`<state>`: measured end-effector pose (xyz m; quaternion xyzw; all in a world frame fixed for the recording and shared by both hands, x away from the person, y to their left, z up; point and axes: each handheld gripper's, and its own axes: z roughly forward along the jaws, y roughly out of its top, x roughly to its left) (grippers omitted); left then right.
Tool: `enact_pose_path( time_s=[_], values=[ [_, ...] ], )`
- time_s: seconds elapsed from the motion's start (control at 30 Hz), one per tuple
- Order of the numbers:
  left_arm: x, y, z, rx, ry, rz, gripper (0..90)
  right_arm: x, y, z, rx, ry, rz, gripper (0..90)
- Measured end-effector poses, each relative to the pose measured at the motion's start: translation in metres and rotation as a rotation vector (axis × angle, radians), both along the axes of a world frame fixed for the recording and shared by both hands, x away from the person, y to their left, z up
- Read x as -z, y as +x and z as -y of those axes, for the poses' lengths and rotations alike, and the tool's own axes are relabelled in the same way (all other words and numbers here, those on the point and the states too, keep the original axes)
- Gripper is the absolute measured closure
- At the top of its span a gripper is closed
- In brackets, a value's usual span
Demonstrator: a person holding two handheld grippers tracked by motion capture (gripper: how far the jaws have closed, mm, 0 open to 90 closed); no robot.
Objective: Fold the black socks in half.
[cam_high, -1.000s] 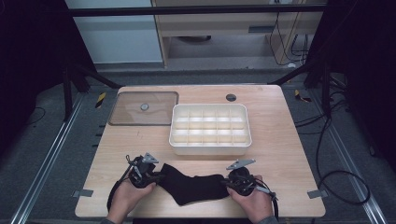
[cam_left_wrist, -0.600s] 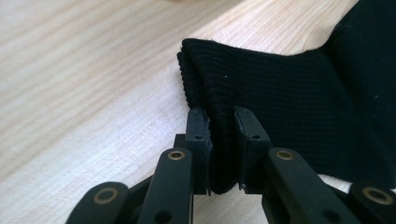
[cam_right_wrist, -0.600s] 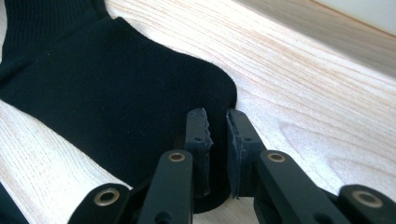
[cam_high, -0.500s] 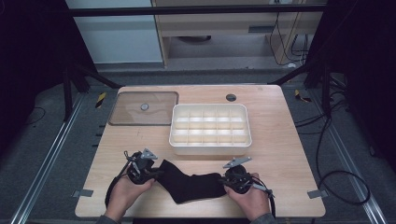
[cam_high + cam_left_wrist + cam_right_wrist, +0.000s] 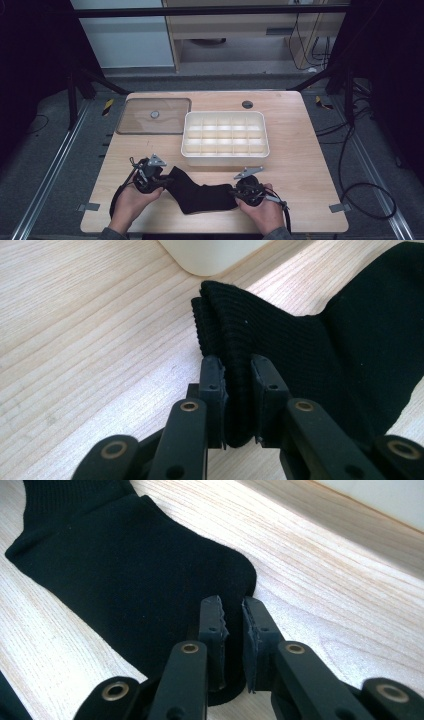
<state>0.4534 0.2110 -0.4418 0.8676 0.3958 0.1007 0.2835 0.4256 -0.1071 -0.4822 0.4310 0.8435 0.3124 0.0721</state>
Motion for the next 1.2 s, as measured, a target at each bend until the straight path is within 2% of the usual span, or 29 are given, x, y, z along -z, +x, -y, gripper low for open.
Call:
enact_pose_path(
  time_s=[0.53, 0.73, 0.93, 1.2],
  values=[
    [-0.009, -0.002, 0.008, 0.025, 0.002, 0.017, 77.8, -0.008, 0.003, -0.008, -0.005, -0.001, 0.001, 80.9],
    [-0.02, -0.007, 0.013, 0.036, -0.033, 0.039, 77.8, -0.006, 0.004, -0.013, -0.011, 0.005, -0.003, 80.9],
    [-0.032, -0.013, 0.022, 0.067, -0.022, 0.061, 77.7, -0.007, 0.006, -0.021, -0.022, 0.007, -0.006, 80.9],
    [-0.026, -0.024, 0.044, 0.132, -0.007, 0.05, 77.6, -0.008, 0.008, -0.024, -0.038, 0.004, -0.005, 80.9]
  ],
)
